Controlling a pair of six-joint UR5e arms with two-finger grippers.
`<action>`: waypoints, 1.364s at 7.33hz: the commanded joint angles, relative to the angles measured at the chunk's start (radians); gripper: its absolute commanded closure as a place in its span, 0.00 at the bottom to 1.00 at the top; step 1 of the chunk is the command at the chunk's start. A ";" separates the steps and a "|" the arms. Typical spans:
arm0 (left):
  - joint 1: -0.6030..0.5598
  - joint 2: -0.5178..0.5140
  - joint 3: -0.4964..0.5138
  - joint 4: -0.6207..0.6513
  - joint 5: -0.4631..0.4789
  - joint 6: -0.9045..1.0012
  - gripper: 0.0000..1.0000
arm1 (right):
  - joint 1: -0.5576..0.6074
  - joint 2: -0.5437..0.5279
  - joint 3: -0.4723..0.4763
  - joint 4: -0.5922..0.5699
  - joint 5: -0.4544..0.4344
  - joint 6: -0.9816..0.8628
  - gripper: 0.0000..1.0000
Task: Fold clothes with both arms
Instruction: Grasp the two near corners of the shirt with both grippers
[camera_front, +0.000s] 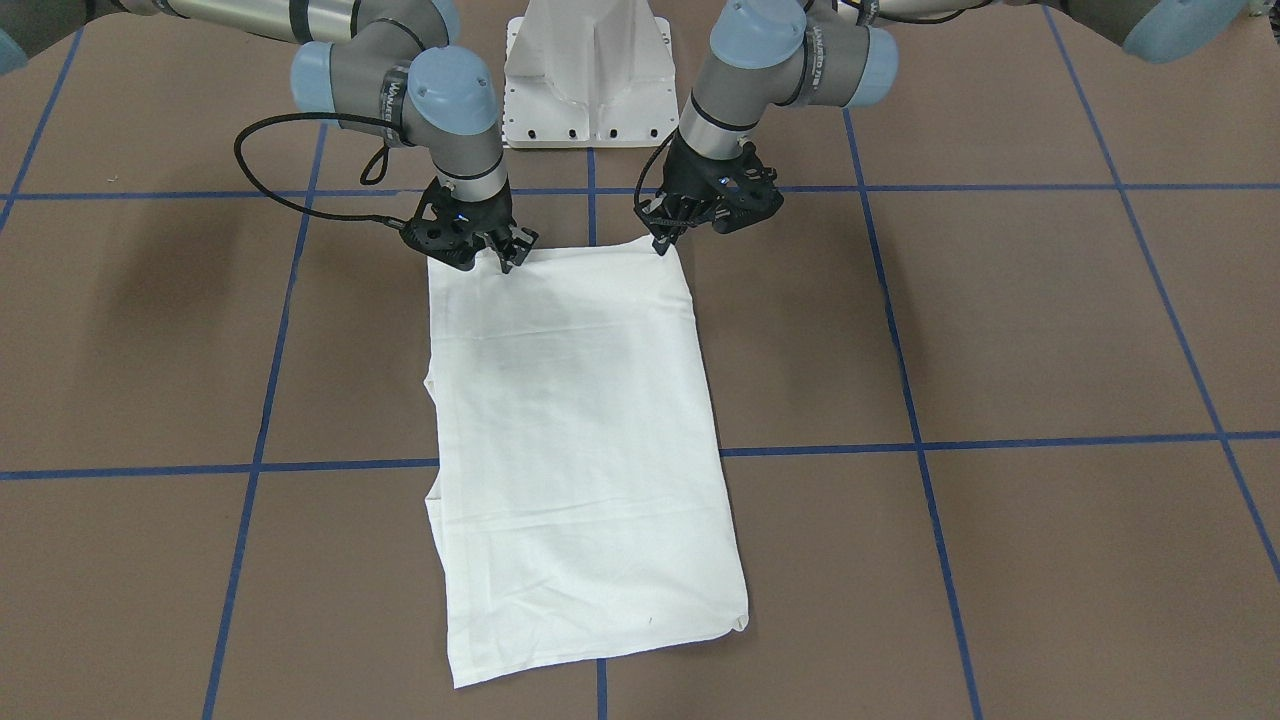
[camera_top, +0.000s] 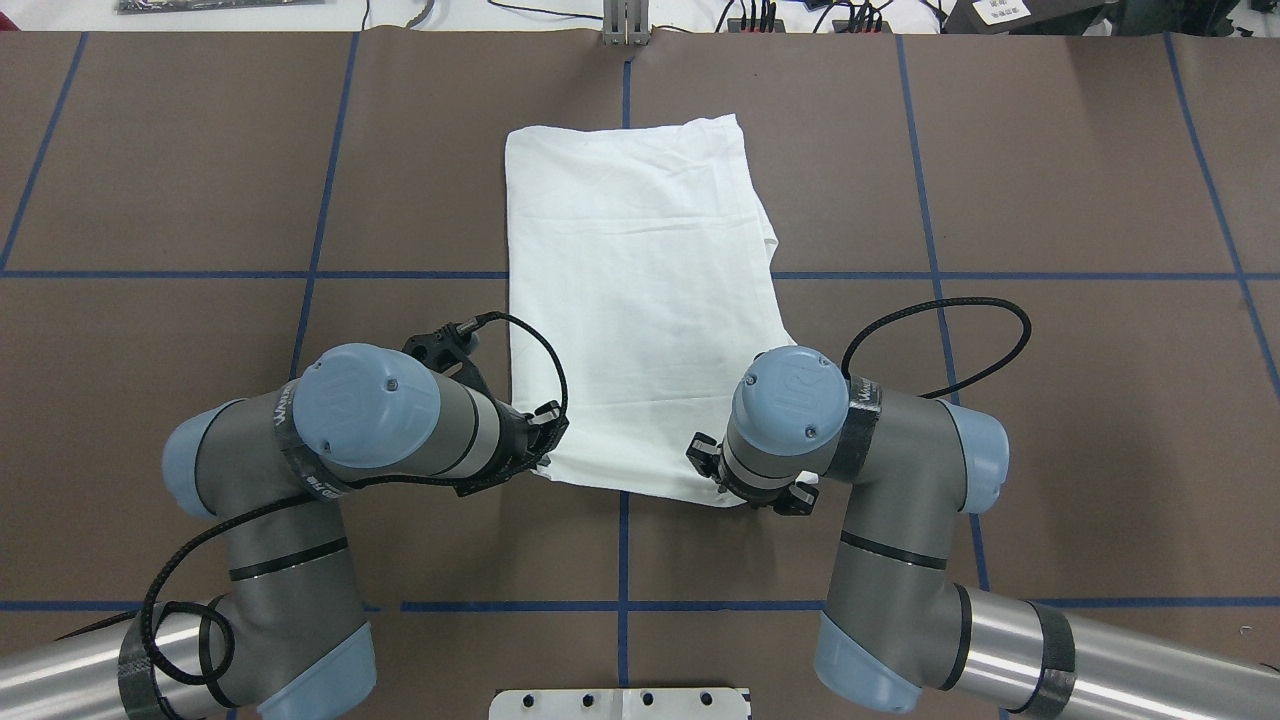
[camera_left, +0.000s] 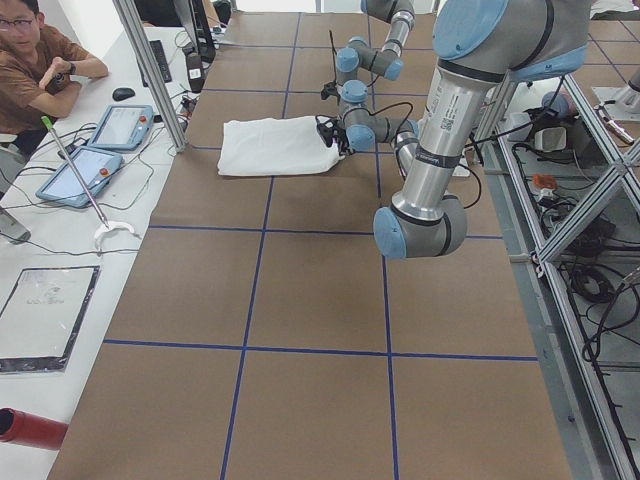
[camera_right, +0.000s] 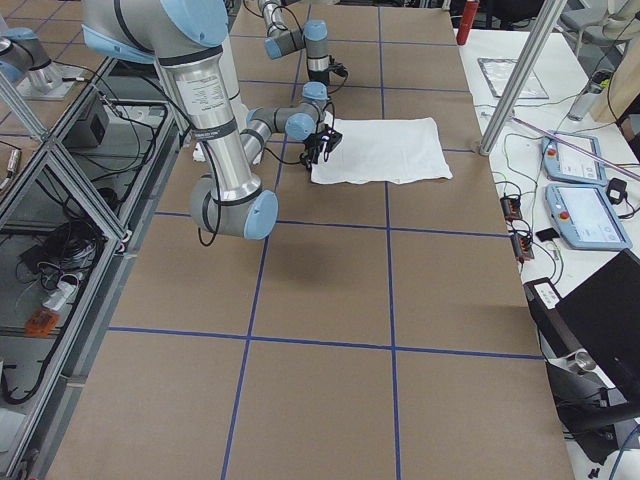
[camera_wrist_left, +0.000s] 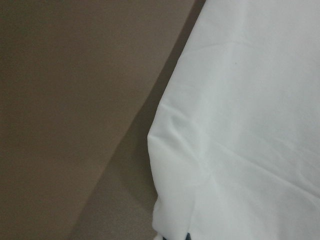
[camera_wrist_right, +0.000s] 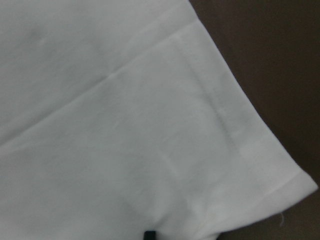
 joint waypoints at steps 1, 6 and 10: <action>0.000 0.000 0.005 -0.002 -0.001 0.000 1.00 | 0.012 0.001 0.020 -0.001 0.002 0.000 1.00; 0.011 0.026 -0.073 0.027 0.001 -0.009 1.00 | 0.009 -0.015 0.142 -0.001 0.005 0.009 1.00; 0.116 0.052 -0.251 0.235 -0.008 -0.021 1.00 | -0.058 -0.047 0.295 -0.012 0.066 0.014 1.00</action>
